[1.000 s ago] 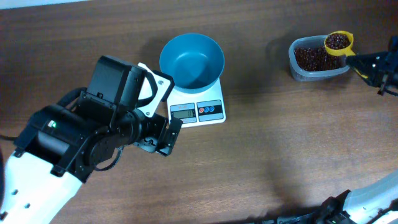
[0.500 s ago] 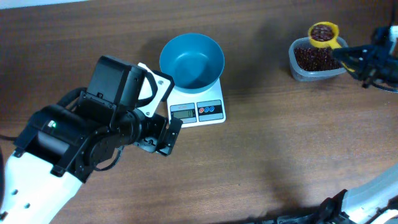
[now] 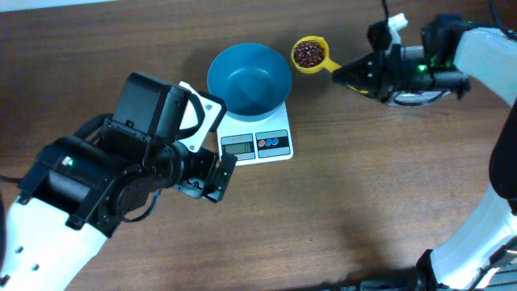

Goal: Scoop item into bowl and weigh 50g on scale
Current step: 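Lift the filled scoop and carry it over the teal bowl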

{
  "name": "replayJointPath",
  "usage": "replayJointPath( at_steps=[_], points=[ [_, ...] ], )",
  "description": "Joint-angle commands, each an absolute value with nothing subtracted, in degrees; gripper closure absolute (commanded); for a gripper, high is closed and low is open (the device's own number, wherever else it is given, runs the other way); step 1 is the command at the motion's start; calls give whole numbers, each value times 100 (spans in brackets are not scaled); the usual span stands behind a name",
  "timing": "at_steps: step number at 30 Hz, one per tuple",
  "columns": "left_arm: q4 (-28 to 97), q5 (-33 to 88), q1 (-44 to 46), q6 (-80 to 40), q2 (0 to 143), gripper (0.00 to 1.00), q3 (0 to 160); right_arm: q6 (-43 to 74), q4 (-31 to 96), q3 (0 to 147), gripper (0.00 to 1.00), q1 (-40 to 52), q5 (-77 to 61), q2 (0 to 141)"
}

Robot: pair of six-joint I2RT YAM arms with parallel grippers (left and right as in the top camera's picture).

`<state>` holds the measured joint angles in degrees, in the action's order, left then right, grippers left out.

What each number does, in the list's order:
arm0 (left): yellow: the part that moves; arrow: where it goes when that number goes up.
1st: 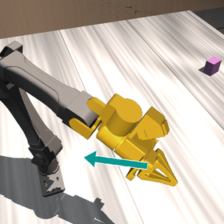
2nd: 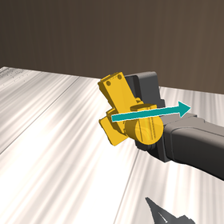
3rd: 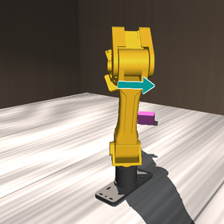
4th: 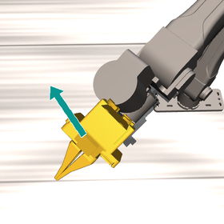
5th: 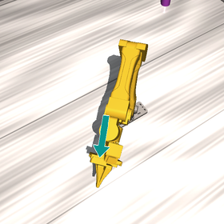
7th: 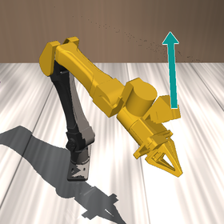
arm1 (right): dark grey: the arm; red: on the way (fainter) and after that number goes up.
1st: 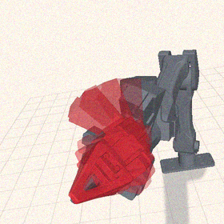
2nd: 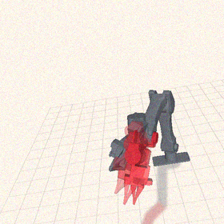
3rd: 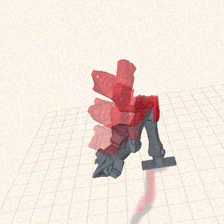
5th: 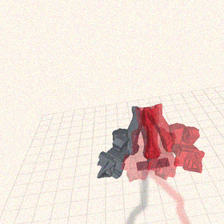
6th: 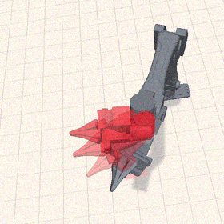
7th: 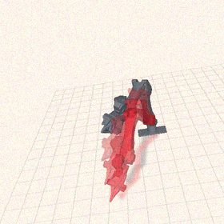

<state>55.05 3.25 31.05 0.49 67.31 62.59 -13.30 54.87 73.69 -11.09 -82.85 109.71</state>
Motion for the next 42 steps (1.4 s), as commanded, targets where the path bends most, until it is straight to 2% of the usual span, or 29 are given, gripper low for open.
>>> replayJointPath(
  at_steps=[1, 7, 11, 16, 29, 42],
  points=[
    [5496, 412, 3096, 178, 6740, 1, 6353, -589, 4864, 7358, 96, -810, -8549, 11000],
    [5496, 412, 3096, 178, 6740, 1, 6353, 1116, 2934, 7358, 96, -178, -8484, 11000],
    [5496, 412, 3096, 178, 6740, 1, 6353, 1120, 2381, 7358, 96, -27, -8420, 11000],
    [5496, 412, 3096, 178, 6740, 1, 6353, 279, 2355, 7356, 96, -25, -8062, 11000],
    [5496, 412, 3096, 178, 6740, 1, 6353, 296, 2482, 7358, 96, 64, -7706, 10973],
    [5496, 412, 3096, 178, 6740, 1, 6353, -279, 2482, 7365, 96, 91, -7048, 10512]
  ],
)
